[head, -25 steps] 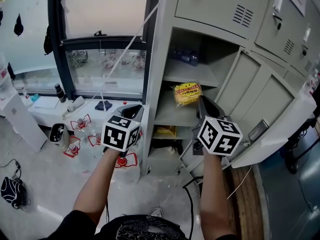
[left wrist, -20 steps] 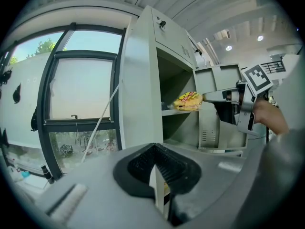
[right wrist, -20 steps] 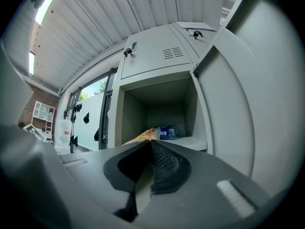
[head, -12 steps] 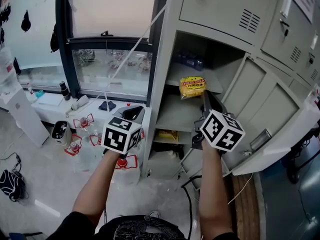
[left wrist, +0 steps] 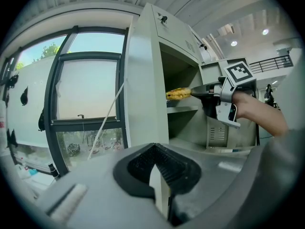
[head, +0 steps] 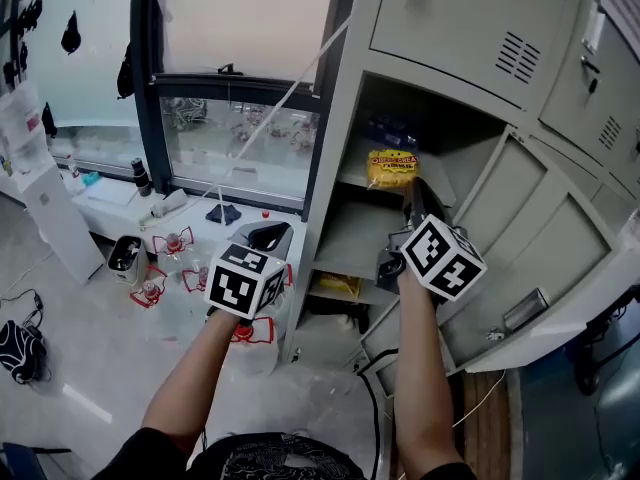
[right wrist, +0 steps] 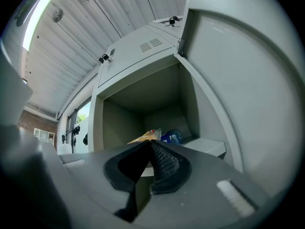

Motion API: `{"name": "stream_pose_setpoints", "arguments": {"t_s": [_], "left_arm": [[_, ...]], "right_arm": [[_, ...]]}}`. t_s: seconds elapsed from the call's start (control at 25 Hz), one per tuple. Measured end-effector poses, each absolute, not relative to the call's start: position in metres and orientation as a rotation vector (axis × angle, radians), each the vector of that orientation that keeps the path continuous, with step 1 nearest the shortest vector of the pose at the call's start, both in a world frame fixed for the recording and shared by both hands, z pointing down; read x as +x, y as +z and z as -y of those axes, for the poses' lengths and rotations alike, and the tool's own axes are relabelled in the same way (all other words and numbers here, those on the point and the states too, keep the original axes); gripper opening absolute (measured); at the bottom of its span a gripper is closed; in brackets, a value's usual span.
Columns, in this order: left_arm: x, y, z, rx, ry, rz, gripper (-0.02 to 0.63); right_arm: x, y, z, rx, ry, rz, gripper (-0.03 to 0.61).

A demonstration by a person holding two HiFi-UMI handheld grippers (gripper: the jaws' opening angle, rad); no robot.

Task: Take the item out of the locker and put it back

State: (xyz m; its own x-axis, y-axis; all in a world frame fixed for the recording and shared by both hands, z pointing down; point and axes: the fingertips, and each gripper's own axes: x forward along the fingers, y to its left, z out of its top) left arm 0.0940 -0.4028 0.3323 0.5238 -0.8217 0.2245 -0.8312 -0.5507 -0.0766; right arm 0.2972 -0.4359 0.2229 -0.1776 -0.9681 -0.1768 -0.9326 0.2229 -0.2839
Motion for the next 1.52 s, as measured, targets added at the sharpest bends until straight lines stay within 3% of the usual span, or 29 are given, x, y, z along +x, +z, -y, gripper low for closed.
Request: {"name": "stream_pose_setpoints", "arguments": {"t_s": [0.52, 1.52], "left_arm": [[0.087, 0.335, 0.412, 2.653, 0.392, 1.560, 0.008], [0.088, 0.348, 0.411, 2.618, 0.425, 1.591, 0.008]], "right_arm": [[0.313, 0.230, 0.479, -1.803, -0.210, -2.135, 0.026], [0.310, 0.242, 0.488, -2.106, 0.073, -2.305, 0.029]]}}
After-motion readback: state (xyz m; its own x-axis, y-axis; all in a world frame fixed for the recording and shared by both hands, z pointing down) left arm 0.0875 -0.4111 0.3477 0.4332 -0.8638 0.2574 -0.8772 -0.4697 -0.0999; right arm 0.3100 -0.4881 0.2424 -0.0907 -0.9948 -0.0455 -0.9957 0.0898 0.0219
